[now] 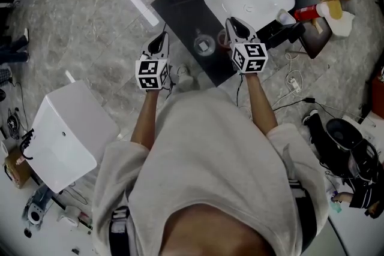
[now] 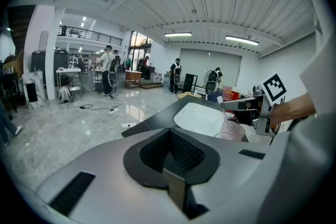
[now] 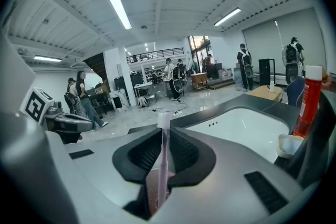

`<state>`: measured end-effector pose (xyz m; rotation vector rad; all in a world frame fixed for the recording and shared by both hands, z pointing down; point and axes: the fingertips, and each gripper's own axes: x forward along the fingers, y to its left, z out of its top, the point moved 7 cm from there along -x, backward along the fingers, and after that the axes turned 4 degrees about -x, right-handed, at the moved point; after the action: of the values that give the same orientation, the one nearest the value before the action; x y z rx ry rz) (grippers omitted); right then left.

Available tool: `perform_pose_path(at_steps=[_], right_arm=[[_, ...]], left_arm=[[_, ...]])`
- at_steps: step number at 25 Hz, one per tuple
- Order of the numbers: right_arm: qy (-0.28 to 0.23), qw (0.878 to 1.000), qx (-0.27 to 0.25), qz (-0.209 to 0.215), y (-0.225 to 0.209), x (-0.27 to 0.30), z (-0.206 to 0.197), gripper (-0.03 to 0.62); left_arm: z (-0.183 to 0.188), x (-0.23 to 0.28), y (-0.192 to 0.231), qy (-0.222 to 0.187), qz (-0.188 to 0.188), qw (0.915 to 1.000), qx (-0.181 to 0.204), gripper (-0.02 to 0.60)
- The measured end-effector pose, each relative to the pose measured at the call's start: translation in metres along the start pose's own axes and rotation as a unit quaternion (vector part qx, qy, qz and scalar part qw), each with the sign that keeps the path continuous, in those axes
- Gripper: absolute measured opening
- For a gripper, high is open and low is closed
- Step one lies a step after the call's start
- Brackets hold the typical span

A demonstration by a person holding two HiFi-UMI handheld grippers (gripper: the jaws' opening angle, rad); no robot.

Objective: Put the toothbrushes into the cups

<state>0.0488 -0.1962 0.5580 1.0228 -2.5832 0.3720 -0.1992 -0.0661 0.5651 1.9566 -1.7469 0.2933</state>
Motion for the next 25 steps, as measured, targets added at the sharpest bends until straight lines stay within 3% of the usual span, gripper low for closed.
perform_pose_path(at_steps=[9, 25], right_arm=[[-0.002, 1.0, -0.007, -0.007, 0.001, -0.009, -0.002, 0.16], [0.009, 0.995, 0.021, -0.101, -0.035, -0.072, -0.031, 0.16]], left_arm=[[0.005, 0.005, -0.004, -0.001, -0.015, 0.9999, 0.009, 0.028], [0.011, 0.043, -0.035, 0.012, -0.079, 0.9963, 0.034, 0.028]])
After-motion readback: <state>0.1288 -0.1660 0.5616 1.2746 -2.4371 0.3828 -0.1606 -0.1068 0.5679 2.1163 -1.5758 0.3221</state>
